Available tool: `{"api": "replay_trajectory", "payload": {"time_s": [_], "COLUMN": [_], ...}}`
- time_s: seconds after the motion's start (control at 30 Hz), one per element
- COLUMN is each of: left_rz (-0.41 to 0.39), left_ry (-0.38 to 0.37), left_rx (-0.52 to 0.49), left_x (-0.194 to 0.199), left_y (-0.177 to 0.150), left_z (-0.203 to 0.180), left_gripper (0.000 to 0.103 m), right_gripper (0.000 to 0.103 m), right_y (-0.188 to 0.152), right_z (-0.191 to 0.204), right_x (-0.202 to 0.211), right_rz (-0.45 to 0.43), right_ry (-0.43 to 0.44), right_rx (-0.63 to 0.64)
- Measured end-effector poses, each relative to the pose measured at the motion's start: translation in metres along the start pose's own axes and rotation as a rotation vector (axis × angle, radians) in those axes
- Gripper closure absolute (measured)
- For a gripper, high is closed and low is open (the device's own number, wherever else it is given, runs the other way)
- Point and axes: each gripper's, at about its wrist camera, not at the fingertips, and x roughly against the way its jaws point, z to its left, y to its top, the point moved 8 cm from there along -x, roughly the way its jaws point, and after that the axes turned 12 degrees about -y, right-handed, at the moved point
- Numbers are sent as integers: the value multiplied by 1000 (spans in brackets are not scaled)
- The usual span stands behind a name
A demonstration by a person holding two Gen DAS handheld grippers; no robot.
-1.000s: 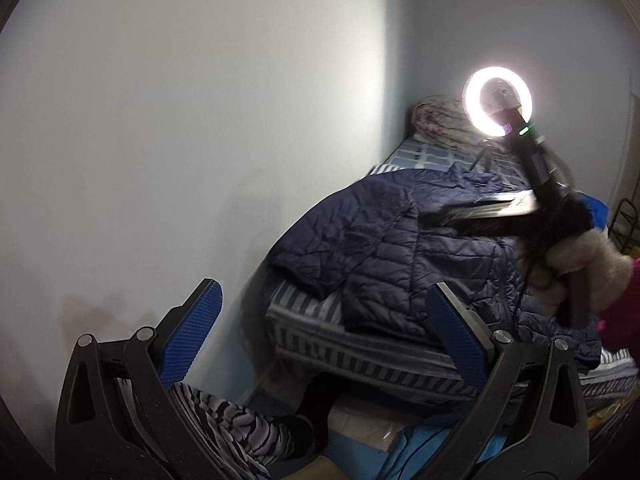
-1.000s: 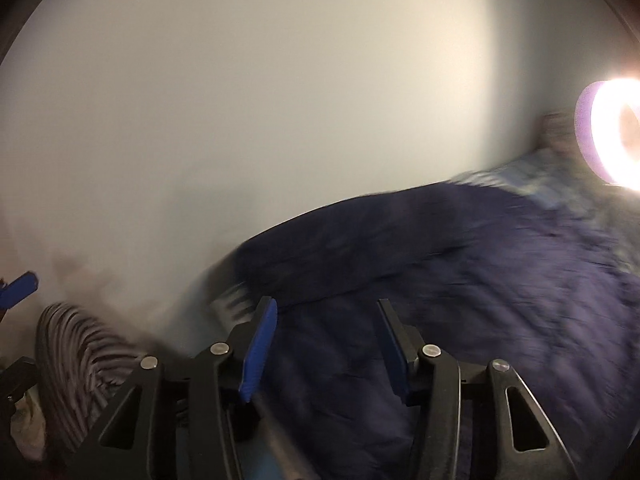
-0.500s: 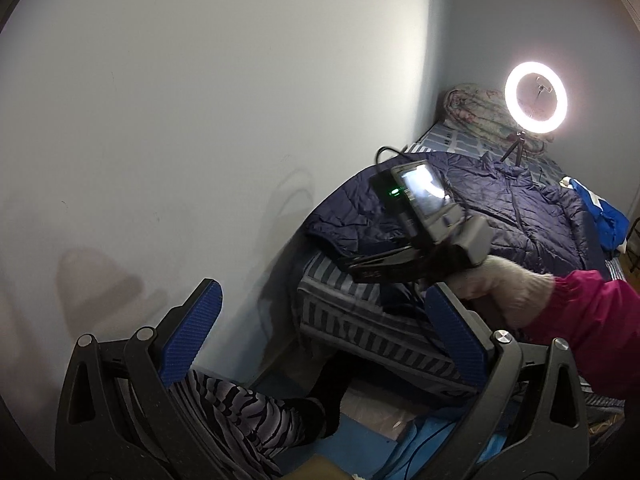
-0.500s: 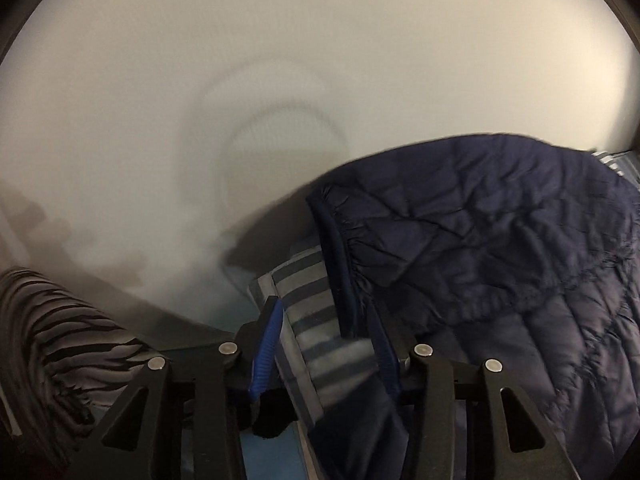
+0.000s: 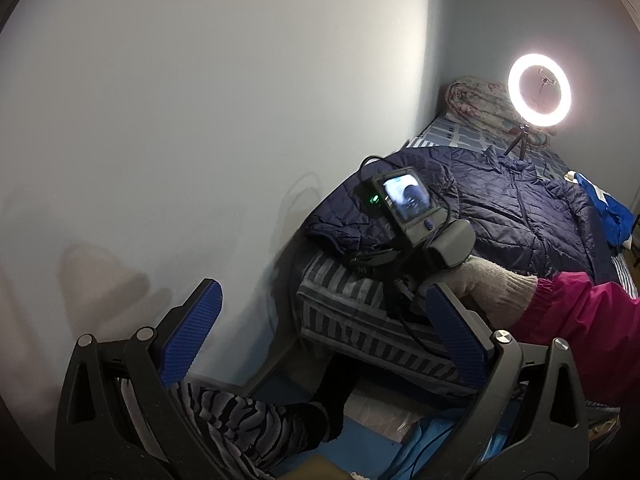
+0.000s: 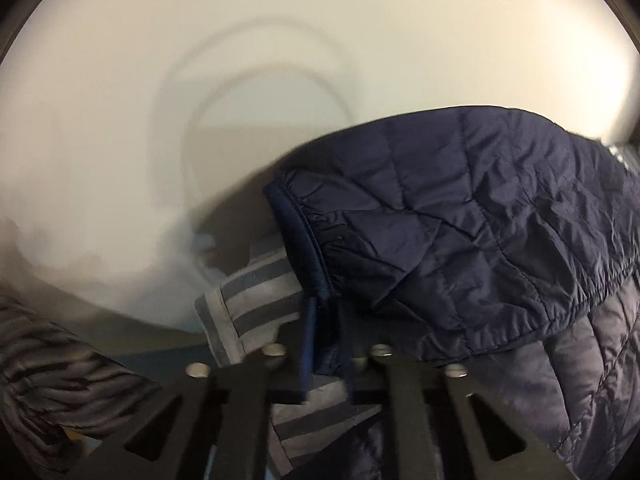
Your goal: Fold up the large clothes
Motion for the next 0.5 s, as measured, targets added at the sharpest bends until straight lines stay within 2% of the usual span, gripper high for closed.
{"api": "replay_trajectory", "payload": {"time_s": [0.13,0.33,0.5], "left_rz": [-18,-34,-53], "left_ry": [-11,-46,-73], "left_rx": [-29,-65,-118], "left_x": [0,-6,-16], "left_y": [10,30,53], "left_z": [-11,-35,-63], "left_gripper": [0,0,0], "right_gripper": [101,101,101], "right_y": [5,24,21], "right_z": [-29,-113,-197], "right_x": [31,107,156], "right_rz": [-54,-188,-280], "right_ry": [66,115,81], "right_rx": [-115,-330,-525]}}
